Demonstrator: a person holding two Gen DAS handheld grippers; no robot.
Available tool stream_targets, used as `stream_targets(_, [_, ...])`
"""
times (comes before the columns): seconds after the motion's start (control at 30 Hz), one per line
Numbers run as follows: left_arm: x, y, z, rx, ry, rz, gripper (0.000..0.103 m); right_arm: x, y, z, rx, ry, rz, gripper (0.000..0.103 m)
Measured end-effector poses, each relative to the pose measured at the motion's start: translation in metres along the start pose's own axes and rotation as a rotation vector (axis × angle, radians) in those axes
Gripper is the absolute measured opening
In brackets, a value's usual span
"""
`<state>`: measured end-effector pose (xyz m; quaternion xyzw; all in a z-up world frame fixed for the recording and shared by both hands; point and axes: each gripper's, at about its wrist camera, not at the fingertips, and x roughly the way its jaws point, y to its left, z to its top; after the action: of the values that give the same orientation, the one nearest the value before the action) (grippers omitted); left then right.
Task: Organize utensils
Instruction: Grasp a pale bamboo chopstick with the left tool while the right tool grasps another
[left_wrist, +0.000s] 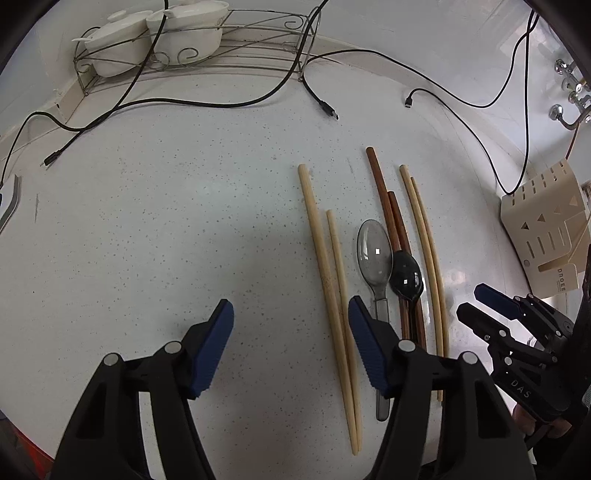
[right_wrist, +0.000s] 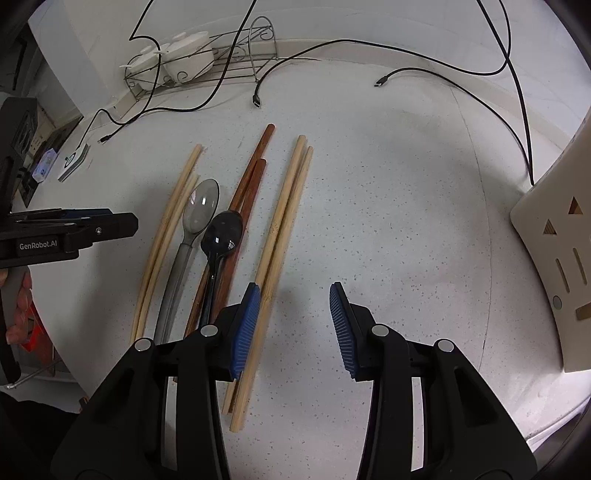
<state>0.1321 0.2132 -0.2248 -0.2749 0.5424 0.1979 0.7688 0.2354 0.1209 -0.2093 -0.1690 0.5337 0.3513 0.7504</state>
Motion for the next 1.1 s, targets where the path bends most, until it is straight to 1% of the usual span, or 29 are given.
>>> stream_targets(0.07, [0.003,-0.002,0.001,0.005,0.001,0.003,0.064,0.000,0.000,0.001,-0.013,-0.004,-0.015,0.037])
stream_targets(0.17, [0.005,-0.006,0.004,0.021,-0.018,0.027,0.064,-0.001,-0.003,0.002,0.002,-0.009,-0.009,0.038])
stream_targets(0.33, [0.014,-0.009,0.007,0.030,0.000,0.057,0.064,-0.003,-0.011,0.003,0.043,-0.023,-0.017,0.038])
stream_targets(0.5, [0.018,-0.010,0.007,0.039,0.001,0.100,0.064,-0.004,-0.015,0.003,0.050,-0.027,-0.026,0.038])
stream_targets(0.77, [0.024,-0.016,0.010,0.049,0.012,0.118,0.064,-0.004,-0.016,0.001,0.056,-0.028,-0.030,0.038])
stream_targets(0.87, [0.026,-0.019,0.010,0.056,-0.005,0.133,0.065,-0.005,-0.017,0.000,0.061,-0.033,-0.033,0.038])
stream_targets(1.07, [0.032,-0.028,0.011,0.106,0.010,0.201,0.065,-0.006,-0.017,-0.002,0.056,-0.037,-0.039,0.038])
stream_targets(1.1, [0.032,-0.027,0.011,0.098,0.008,0.199,0.065,-0.006,-0.018,-0.002,0.056,-0.036,-0.040,0.038])
